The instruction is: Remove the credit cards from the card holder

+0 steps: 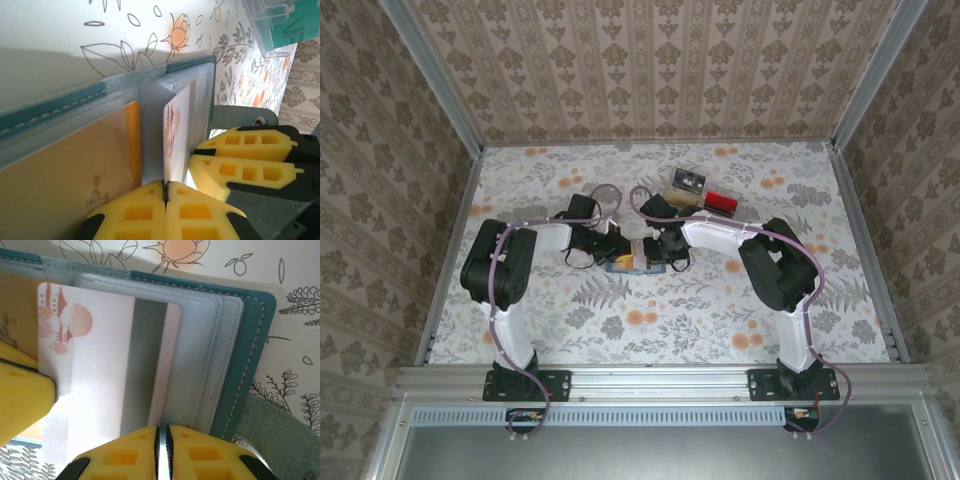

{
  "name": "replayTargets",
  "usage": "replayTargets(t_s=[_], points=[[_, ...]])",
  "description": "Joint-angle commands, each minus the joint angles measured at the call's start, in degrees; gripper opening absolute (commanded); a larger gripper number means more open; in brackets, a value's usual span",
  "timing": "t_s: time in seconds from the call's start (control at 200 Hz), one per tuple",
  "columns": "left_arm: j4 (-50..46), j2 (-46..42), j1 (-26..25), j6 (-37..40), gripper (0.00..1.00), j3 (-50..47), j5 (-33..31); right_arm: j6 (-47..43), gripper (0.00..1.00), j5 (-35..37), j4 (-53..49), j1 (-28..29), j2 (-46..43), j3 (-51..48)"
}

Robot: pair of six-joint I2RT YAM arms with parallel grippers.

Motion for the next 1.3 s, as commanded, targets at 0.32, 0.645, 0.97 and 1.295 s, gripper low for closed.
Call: replayTargets(t_s=[0.32,0.645,0.97,1.295], points=[[-13.59,-12.84,5.69,8.12,0.0,-2.28,-4.75,1.26,0.27,-7.33,4.52,-1.41,-6.04,-3.67],[-12.96,-26.85,7.52,2.51,0.0,-2.81,-3.8,13.15,0.62,-14.6,23.3,-2.16,-20.17,-13.6],[1.35,-32.29,6.14,-16.26,0.0,-3.04,4.11,32.72,0.74,-22.29,49.91,-3.6,-26.86,-23.97],[5.92,-36.1,6.23,-24.8,0.0,-2.39,5.86,46.11,0.66,-27.54,66.29,-6.16,-26.4,-25.2]])
